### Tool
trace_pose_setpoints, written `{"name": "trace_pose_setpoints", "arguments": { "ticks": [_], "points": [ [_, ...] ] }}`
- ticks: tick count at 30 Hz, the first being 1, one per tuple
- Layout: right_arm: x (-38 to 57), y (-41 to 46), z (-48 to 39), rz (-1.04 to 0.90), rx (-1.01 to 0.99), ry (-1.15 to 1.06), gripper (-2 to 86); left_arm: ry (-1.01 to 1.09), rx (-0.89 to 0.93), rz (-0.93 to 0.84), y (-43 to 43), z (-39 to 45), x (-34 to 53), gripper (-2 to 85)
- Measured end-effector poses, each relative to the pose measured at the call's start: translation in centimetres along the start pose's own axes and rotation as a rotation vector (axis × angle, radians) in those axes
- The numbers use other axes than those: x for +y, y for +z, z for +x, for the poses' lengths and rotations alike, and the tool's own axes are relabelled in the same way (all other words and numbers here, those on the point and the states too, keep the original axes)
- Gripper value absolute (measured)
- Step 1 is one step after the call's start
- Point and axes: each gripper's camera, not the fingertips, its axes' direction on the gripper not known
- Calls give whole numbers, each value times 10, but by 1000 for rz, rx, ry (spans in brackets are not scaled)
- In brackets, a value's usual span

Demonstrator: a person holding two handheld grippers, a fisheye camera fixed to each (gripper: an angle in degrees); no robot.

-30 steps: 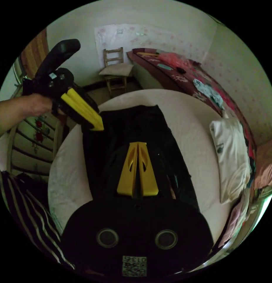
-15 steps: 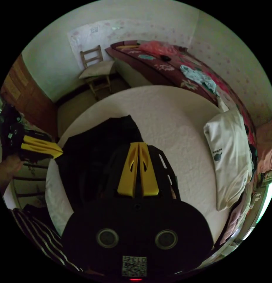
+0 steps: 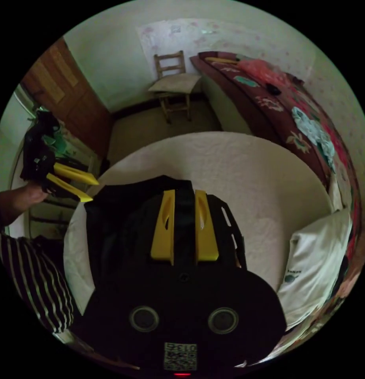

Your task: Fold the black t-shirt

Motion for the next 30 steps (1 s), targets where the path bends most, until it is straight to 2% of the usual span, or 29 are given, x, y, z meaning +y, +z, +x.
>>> {"name": "trace_pose_setpoints", "arguments": {
  "ticks": [5,9,13,18,24,30],
  "points": [
    [2,26,17,-93,-54,-46,75,1,19,-77,13,6,-14,76],
    [14,35,24,-129,-78,-40,51,-2,-36,-92,8,15,-21,57],
    [38,31,22,-125,-23,-72,27,0,-41,-131,-1,27,-32,46],
    [94,-10,25,18,2,-110,21,44,174,-35,-56,64,-47,35],
    [220,-94,45,202,2,-71,18,262,310,7,-87,168,-74,27],
    [408,-152,64,269,82,55,9,470,454,-53,-56,308,-101,26]
  ]
}}
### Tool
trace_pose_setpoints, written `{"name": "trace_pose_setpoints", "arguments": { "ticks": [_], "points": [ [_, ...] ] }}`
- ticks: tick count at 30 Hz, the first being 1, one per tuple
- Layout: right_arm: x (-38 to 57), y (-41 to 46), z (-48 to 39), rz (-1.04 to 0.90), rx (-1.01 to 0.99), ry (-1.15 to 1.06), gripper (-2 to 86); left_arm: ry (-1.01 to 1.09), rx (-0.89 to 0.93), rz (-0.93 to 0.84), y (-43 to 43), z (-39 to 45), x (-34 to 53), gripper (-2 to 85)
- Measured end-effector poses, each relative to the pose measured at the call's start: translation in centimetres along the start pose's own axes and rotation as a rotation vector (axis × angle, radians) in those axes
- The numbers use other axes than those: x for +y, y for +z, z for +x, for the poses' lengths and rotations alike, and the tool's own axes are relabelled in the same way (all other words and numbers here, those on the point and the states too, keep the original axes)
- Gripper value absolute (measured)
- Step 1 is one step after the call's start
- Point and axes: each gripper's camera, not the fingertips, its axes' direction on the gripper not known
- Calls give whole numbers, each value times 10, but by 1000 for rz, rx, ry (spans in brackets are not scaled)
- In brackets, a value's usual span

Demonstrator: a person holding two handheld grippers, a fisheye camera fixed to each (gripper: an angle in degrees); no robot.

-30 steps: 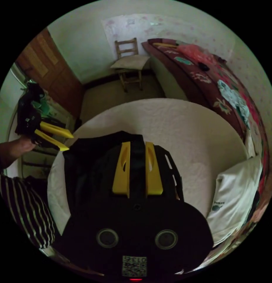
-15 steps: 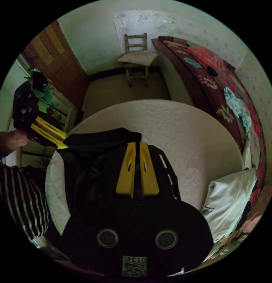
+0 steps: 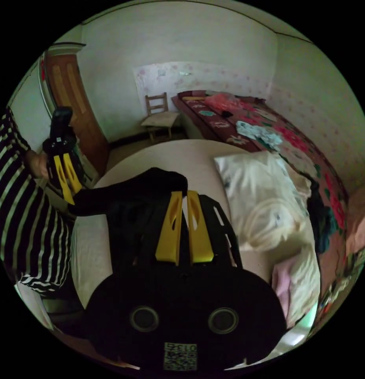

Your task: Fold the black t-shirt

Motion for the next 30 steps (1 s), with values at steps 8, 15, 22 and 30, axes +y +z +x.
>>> {"name": "trace_pose_setpoints", "arguments": {
  "ticks": [8,15,22,30],
  "points": [
    [247,-76,48,-3,82,310,0,203,135,-159,156,113,-98,24],
    [386,-88,62,-10,112,477,0,291,113,-285,287,184,-151,26],
    [482,-69,80,-160,214,528,7,273,58,-359,369,218,-181,51],
    [532,-100,70,-88,181,702,84,449,161,-316,338,292,-198,83]
  ]
}}
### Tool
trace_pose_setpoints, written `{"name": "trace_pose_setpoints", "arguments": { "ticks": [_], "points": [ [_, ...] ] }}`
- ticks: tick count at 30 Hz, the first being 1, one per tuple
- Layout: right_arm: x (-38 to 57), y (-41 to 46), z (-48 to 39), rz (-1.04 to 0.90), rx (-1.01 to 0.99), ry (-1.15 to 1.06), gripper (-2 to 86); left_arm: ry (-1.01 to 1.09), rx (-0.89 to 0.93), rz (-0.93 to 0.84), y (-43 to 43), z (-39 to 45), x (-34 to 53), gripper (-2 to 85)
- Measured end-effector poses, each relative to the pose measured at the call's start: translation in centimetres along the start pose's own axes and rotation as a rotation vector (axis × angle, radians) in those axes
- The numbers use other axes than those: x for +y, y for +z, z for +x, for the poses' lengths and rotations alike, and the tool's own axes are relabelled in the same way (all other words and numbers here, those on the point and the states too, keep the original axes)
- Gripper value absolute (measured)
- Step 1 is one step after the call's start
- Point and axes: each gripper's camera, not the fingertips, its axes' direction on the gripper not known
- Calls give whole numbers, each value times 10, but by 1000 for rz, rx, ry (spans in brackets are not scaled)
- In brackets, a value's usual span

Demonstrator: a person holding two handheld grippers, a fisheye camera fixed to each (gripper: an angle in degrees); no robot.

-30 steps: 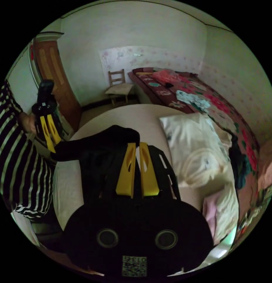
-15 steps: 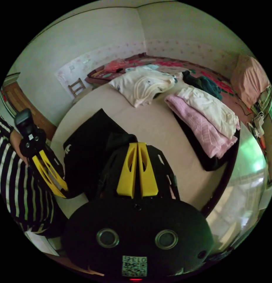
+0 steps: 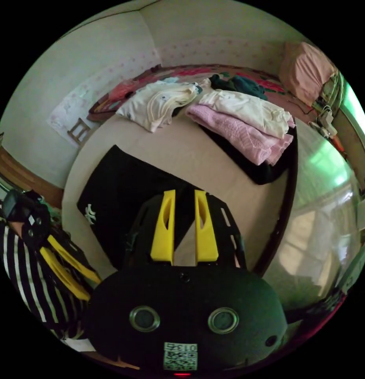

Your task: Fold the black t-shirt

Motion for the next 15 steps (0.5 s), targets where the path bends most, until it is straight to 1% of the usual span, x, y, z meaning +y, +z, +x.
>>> {"name": "trace_pose_setpoints", "arguments": {
  "ticks": [1,2,3,4,6,7,8,9,11,12,15],
  "points": [
    [6,1,-1,10,-23,5,93,-1,-43,20,-10,3,1,81],
    [10,5,-1,7,-35,15,100,-41,-136,55,-29,3,8,78],
    [11,8,-1,4,-47,20,102,-123,-234,73,-47,-5,17,79],
    [11,15,1,-7,-75,38,100,-163,-280,78,-55,-11,23,79],
    [11,29,4,-42,-109,59,76,-334,-496,53,-82,-37,51,92],
    [11,40,5,-82,-94,69,47,-369,-542,43,-87,-43,58,98],
    [12,49,4,-151,-10,58,41,-430,-612,32,-94,-53,69,109],
    [14,51,2,-170,30,42,38,-476,-627,18,-99,-61,76,120],
    [22,38,-3,-86,86,-2,31,-498,-641,-27,-99,-70,77,119],
    [24,36,-3,-82,104,-12,30,-495,-659,-49,-95,-73,77,118],
    [34,44,0,-83,172,-39,27,-512,-613,-53,-82,-81,69,119]
  ]
}}
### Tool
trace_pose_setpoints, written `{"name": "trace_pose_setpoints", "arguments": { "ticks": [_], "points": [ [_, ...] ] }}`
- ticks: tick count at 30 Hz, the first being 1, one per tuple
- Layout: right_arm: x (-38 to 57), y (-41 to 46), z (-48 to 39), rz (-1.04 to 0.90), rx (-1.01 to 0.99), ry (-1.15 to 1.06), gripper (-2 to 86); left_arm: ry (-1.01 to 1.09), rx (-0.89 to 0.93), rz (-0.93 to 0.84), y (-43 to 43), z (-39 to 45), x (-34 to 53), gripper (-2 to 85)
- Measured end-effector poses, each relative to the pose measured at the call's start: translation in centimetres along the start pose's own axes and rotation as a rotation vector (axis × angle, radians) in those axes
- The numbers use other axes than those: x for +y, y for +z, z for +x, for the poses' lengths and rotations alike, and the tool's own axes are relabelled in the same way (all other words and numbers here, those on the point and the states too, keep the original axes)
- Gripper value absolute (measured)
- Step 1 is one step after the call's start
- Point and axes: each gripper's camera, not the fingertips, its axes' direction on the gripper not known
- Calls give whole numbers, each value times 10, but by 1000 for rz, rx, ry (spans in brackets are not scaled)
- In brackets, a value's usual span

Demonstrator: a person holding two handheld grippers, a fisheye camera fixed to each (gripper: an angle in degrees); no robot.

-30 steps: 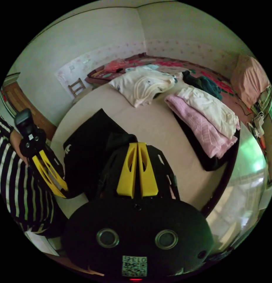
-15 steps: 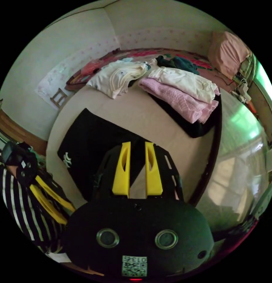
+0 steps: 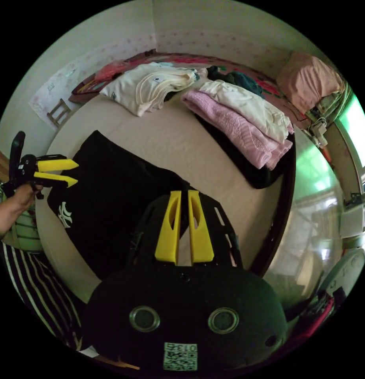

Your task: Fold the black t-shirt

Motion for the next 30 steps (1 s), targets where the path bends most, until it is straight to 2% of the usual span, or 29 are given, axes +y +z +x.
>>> {"name": "trace_pose_setpoints", "arguments": {
  "ticks": [5,7,11,16,18,21,24,25,27,29,30],
  "points": [
    [19,12,28,43,-88,108,26,18,51,3,-7,18,-17,125],
    [24,9,30,58,-62,100,28,36,73,6,-7,25,-20,119],
    [40,8,36,-28,-111,133,28,32,100,3,-9,27,-26,97],
    [92,-52,-14,140,3,100,8,98,-47,30,-31,38,-18,89],
    [112,-49,-43,95,26,52,4,206,-90,-81,-13,49,-14,83],
    [142,-32,-87,46,107,-9,1,187,-89,-68,-8,43,-11,74],
    [160,7,-110,-116,164,-40,0,181,-62,-91,-6,38,-18,66],
    [165,5,-114,-70,194,-39,-1,186,-63,-98,-7,38,-20,63],
    [160,-3,-112,-117,206,-41,-1,205,-95,-116,-18,38,-19,57],
    [156,-34,-105,57,198,-7,0,175,-87,-46,-31,33,-10,59],
    [153,-39,-104,82,202,-12,0,159,-70,-24,-33,29,-4,62]
  ]
}}
